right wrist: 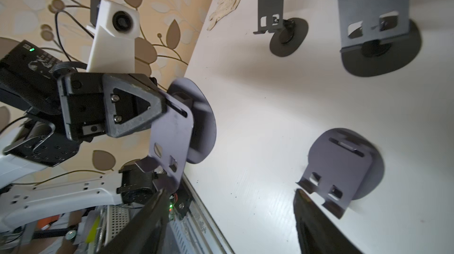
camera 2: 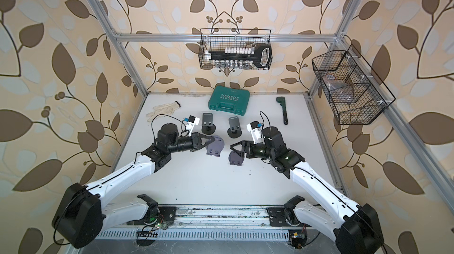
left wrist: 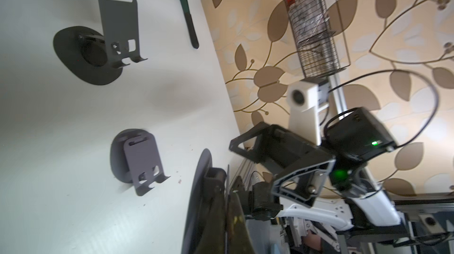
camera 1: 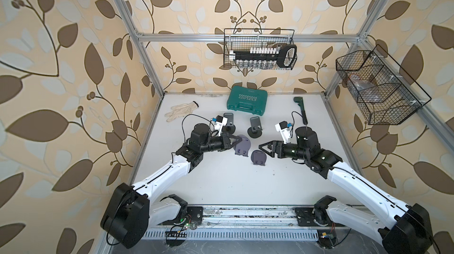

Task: Open the phone stand
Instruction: Pick up the phone stand at the center of the board, then open the phone stand.

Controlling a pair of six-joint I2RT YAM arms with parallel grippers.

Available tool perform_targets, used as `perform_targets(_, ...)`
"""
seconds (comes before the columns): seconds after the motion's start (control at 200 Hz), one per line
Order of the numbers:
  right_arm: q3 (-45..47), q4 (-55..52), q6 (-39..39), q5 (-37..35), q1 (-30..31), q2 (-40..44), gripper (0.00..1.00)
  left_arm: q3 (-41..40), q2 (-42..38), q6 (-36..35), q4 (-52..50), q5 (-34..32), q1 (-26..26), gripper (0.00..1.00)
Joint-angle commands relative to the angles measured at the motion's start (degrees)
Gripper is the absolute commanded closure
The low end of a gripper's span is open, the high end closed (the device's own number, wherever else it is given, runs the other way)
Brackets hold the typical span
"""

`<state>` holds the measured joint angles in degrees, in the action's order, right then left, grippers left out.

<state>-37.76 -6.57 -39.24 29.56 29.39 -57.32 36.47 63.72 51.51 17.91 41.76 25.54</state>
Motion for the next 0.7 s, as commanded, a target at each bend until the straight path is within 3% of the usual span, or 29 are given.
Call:
perform_targets(0.0, 3.04, 12.18, -7.62, 6.31, 1.49, 1.35, 0.32, -1.02, -3.63, 7.82, 3.08, -0.98, 0.08, 1.0)
perform_targets(0.125, 3.83, 17.59, -8.69, 6.93, 4.12, 1.97, 0.33, -0.75, -7.37, 8.1, 0.82, -2.0, 0.21, 1.0)
perform_targets(0.38, 3.87, 18.44, -8.48, 6.5, 6.01, -0.04, 0.41, -0.17, -8.7, 9.1, 1.96, -0.59, 0.21, 1.0)
perform_targets(0.695, 2.34, 19.67, -7.43, 6.9, 6.21, -4.28, 0.44, -0.06, -9.93, 8.34, 1.44, 0.47, 0.21, 1.0)
